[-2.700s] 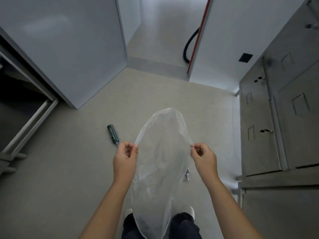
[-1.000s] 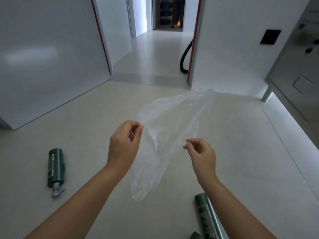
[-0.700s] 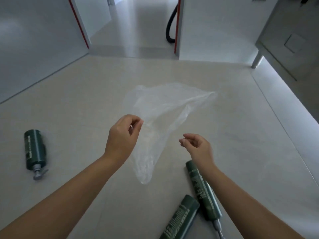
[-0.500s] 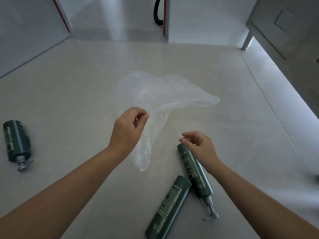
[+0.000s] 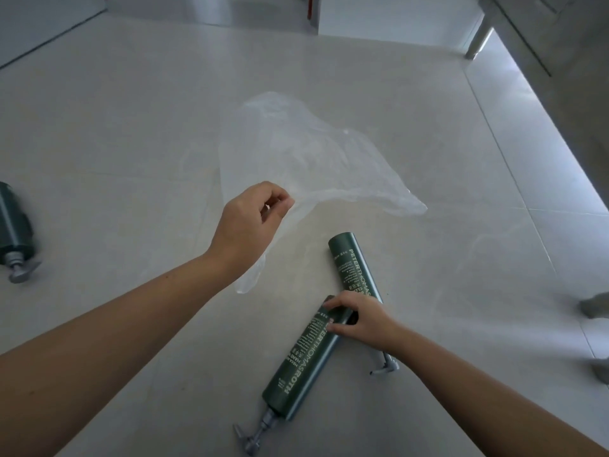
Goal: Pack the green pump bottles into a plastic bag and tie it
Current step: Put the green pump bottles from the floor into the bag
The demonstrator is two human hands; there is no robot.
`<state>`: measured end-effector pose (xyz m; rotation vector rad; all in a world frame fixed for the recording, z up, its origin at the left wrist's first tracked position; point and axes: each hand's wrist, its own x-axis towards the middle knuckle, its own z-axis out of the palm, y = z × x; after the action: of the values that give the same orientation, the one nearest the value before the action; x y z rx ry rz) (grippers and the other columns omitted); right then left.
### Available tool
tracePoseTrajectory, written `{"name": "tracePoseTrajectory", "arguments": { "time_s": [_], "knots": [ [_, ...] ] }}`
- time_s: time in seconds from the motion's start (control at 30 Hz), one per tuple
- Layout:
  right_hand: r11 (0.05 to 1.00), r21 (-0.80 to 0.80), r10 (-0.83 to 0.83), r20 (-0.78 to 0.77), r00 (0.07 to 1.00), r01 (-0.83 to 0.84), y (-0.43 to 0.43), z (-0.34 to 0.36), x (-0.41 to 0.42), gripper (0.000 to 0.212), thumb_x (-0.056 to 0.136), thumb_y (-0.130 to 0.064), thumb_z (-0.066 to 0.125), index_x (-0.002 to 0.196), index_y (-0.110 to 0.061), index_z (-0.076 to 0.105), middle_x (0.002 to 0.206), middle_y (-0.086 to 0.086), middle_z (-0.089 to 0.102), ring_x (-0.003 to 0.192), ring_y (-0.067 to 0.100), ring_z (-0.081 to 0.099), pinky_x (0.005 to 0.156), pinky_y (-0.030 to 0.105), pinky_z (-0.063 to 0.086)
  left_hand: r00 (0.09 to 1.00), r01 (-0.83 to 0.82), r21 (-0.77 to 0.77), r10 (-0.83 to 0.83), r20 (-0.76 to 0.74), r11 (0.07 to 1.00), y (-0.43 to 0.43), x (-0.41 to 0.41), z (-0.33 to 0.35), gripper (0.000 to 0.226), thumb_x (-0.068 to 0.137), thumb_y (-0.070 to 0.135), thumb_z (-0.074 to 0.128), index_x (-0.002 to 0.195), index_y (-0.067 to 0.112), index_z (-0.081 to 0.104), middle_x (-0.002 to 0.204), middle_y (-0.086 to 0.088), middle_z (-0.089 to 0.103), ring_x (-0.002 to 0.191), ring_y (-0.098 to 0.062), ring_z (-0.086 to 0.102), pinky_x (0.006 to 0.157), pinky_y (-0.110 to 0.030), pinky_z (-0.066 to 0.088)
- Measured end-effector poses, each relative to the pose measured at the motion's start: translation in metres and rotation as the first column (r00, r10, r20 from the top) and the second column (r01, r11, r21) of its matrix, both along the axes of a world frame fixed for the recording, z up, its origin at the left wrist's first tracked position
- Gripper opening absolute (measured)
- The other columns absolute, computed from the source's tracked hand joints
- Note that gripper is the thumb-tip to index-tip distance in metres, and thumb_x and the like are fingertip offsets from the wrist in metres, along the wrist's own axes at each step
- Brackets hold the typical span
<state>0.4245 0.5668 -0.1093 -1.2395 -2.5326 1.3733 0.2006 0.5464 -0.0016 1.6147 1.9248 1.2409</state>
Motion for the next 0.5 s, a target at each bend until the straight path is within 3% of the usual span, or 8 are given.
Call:
{"name": "tracePoseTrajectory", "arguments": {
  "time_s": [0.23, 0.5],
  "knots": [
    [0.975, 0.041, 0.217, 0.071, 0.974, -0.22, 0.002, -0.01, -0.004, 0.046, 0.075, -0.026, 0.072, 0.119, -0.019, 0.059, 0.129, 0.0, 0.054, 0.125, 0.011, 0.039, 0.104, 0.017, 0.024, 1.0, -0.007, -0.01, 0.007, 0.013, 1.0, -0.005, -0.005, -0.004, 0.005, 0.088, 0.015, 0.058, 0.083, 0.015, 0.06, 0.071, 0.009, 0.058, 0.065, -0.015, 0.049, 0.059, -0.013, 0.039],
    [0.926, 0.041, 0.355, 0.238, 0.904, -0.375, -0.004, -0.021, 0.01, 0.062, 0.071, -0.035, 0.073, 0.127, -0.022, 0.05, 0.132, 0.001, 0.049, 0.125, 0.014, 0.037, 0.104, 0.023, 0.026, 1.0, 0.007, -0.004, -0.007, 0.01, 1.0, -0.008, -0.003, -0.004, 0.006, 0.088, 0.015, 0.058, 0.083, 0.013, 0.06, 0.069, 0.015, 0.054, 0.062, -0.009, 0.045, 0.058, -0.01, 0.038]
  ]
}}
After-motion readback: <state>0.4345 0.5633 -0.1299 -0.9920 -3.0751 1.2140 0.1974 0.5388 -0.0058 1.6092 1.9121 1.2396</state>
